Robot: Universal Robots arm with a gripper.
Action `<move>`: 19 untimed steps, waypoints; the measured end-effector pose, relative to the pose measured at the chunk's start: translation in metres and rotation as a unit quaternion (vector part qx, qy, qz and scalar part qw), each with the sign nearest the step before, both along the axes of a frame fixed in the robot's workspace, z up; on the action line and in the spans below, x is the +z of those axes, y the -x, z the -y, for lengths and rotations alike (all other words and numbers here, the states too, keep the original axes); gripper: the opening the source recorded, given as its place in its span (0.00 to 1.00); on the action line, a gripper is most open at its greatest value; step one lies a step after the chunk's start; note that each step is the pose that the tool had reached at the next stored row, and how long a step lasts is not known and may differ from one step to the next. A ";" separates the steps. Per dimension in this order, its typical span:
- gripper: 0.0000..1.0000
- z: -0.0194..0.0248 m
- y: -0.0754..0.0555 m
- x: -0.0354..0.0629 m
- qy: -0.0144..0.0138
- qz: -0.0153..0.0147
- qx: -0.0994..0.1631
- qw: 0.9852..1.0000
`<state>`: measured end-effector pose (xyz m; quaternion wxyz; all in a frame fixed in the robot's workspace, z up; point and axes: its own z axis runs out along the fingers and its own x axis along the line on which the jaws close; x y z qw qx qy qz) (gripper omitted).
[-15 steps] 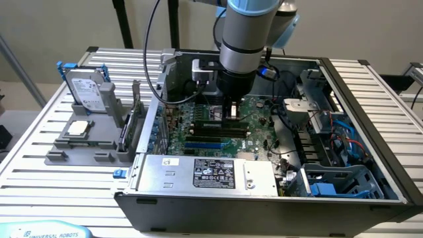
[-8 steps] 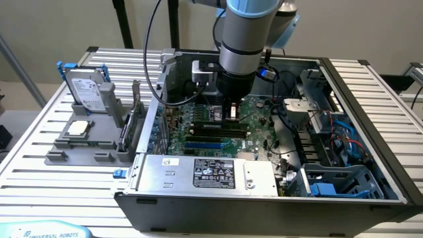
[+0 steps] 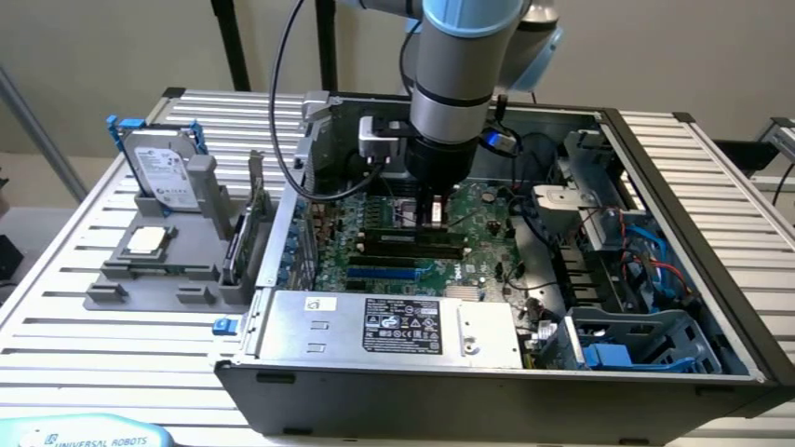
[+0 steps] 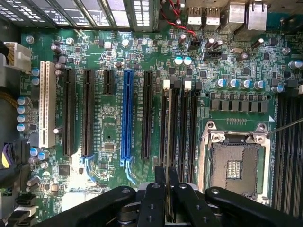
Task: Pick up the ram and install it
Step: 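Insert the ram into the slot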
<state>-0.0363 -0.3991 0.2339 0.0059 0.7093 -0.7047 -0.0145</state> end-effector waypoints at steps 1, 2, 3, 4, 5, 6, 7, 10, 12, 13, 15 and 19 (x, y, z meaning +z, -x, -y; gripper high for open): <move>0.14 0.0000 0.000 -0.0006 0.000 0.000 0.000 1.000; 0.14 0.0000 0.000 -0.0012 0.000 0.000 0.000 1.000; 0.14 0.0000 0.000 -0.0017 0.000 0.000 0.000 1.000; 0.14 0.0000 0.000 -0.0023 0.000 0.000 0.000 1.000; 0.14 0.0000 0.000 -0.0029 0.000 0.000 0.000 1.000; 0.14 0.0001 0.000 -0.0034 0.000 0.000 0.000 1.000; 0.14 0.0002 0.000 -0.0037 0.000 0.000 0.000 1.000; 0.14 0.0003 0.000 -0.0045 0.000 0.000 0.000 1.000; 0.14 0.0007 0.000 -0.0052 0.000 0.000 0.000 1.000; 0.14 0.0009 0.000 -0.0054 0.000 0.000 0.000 1.000; 0.14 0.0016 0.000 -0.0058 0.000 0.000 0.000 1.000; 0.14 0.0027 0.000 -0.0064 0.000 0.000 0.000 1.000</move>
